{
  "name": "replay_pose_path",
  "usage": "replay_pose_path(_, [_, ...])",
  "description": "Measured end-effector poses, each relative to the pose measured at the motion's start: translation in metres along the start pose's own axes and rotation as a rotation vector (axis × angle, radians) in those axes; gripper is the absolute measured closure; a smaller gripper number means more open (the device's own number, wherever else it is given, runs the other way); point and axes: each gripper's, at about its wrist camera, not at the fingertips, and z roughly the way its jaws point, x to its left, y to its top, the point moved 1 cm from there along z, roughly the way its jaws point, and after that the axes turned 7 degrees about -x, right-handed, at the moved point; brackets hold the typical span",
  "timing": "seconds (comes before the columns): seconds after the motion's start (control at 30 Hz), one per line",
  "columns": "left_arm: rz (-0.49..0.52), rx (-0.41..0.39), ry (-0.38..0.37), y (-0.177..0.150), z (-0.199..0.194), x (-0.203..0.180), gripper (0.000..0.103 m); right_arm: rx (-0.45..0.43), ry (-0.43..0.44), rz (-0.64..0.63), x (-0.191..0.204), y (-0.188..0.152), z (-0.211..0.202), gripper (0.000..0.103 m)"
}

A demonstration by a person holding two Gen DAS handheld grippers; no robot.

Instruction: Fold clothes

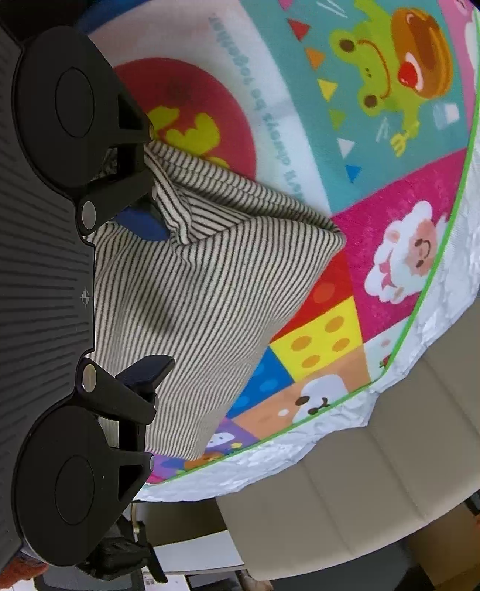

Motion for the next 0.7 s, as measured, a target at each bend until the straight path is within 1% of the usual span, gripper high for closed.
replay_pose_path(0.13, [0.037,0.000,0.041,-0.004,-0.009,-0.014,0.024,-0.005,-0.009,0.002,0.001,0.000,0.000,0.000])
replay_pose_path(0.23, [0.048,-0.001,0.064,-0.013,-0.026,-0.031,0.013,-0.001,-0.003,0.014,-0.001,0.001,-0.001,0.000])
replay_pose_path(0.27, [0.033,0.004,0.054,-0.017,-0.033,-0.036,0.011,0.000,-0.002,0.018,-0.002,0.001,-0.002,0.000])
replay_pose_path(0.33, [-0.011,0.027,0.019,-0.028,-0.044,-0.042,0.009,0.002,0.000,0.028,-0.004,0.004,-0.006,0.000])
replay_pose_path(0.43, [-0.097,0.102,-0.015,-0.050,-0.044,-0.041,0.008,-0.007,0.000,0.042,-0.009,0.011,-0.019,0.000])
replay_pose_path(0.5, [-0.146,0.134,-0.018,-0.059,-0.036,-0.034,0.008,-0.068,-0.009,0.034,-0.014,0.018,-0.039,0.000])
replay_pose_path(0.57, [-0.189,0.142,-0.004,-0.064,-0.026,-0.025,0.008,-0.142,-0.050,0.036,-0.024,0.028,-0.055,0.000])
replay_pose_path(0.6, [-0.213,0.134,0.002,-0.065,-0.021,-0.021,0.009,-0.179,-0.074,0.038,-0.030,0.033,-0.063,0.000])
replay_pose_path(0.63, [-0.238,0.122,0.008,-0.064,-0.017,-0.018,0.011,-0.209,-0.104,0.037,-0.035,0.038,-0.066,0.000])
replay_pose_path(0.67, [-0.256,0.106,0.013,-0.063,-0.014,-0.015,0.014,-0.230,-0.139,0.033,-0.042,0.043,-0.066,0.002])
replay_pose_path(0.7, [-0.262,0.089,0.020,-0.061,-0.011,-0.013,0.017,-0.240,-0.169,0.030,-0.048,0.048,-0.061,0.008])
